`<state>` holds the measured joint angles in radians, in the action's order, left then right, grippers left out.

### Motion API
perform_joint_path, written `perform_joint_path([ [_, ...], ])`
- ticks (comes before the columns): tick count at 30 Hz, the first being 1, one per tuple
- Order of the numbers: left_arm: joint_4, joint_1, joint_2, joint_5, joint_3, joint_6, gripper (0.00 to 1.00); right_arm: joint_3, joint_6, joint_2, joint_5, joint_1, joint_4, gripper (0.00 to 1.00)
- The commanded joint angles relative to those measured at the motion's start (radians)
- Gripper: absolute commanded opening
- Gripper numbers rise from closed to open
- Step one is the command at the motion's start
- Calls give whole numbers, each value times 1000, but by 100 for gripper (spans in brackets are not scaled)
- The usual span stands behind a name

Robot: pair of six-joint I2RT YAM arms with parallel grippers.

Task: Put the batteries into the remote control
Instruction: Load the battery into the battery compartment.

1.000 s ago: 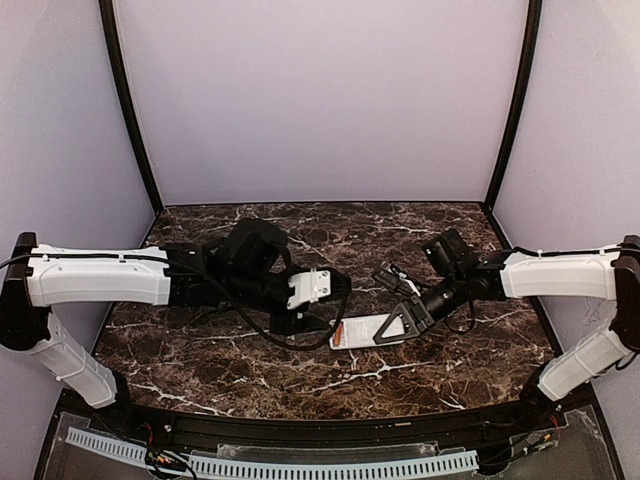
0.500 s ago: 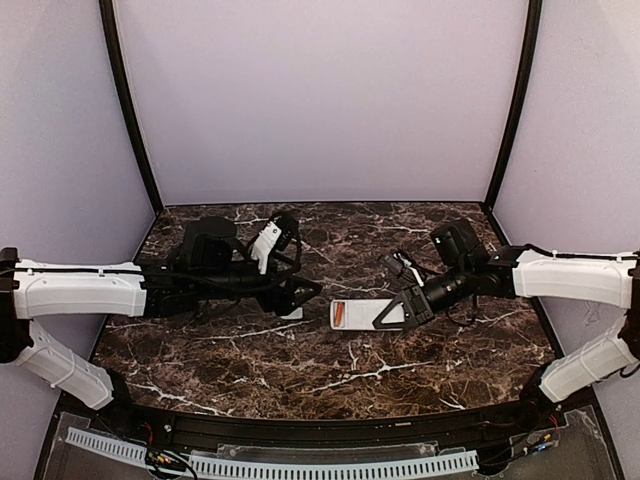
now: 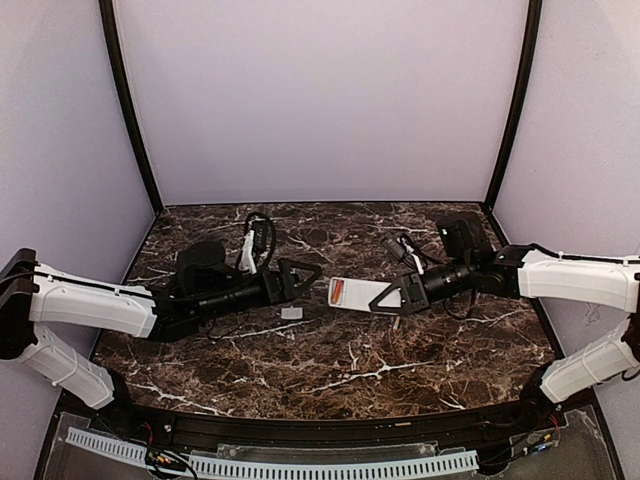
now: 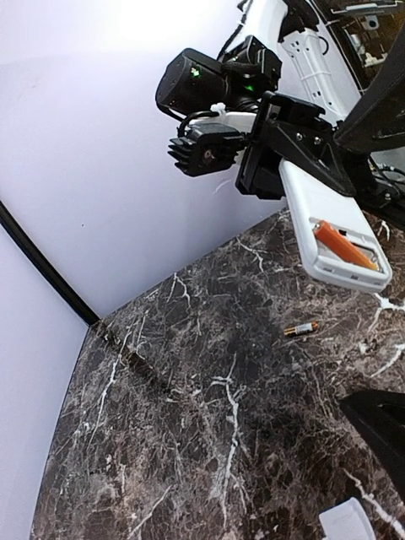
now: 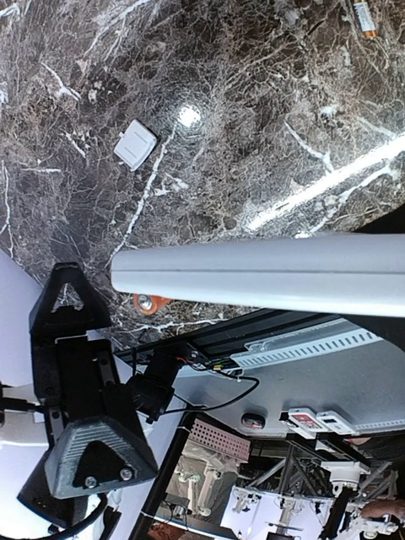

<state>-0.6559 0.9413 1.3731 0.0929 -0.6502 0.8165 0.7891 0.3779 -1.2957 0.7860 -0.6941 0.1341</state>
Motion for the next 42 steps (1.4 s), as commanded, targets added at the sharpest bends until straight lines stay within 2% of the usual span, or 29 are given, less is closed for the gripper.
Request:
perform_joint_path([
  [1,-124,46,47,-101,15,189,99,17,58,-2,-16,-4,-87,0],
  [5,-139,72,90,-172,14,280,99,9,83,-1,-22,-4,-103,0],
  [10,-131,95,111,-226,-5,294,99,11,91,-10,-23,-4,-101,0],
  [18,-167,103,177,-258,-29,326,92,16,97,-21,-16,-3,-101,0],
  [22,-197,108,207,-253,-39,335,92,12,99,-24,-23,-4,-102,0],
  [34,-416,125,294,-280,-31,414,89,-7,135,-25,-63,-5,-129,0],
  [42,-420,134,308,-299,-44,431,86,-16,144,-31,-59,-5,-157,0],
])
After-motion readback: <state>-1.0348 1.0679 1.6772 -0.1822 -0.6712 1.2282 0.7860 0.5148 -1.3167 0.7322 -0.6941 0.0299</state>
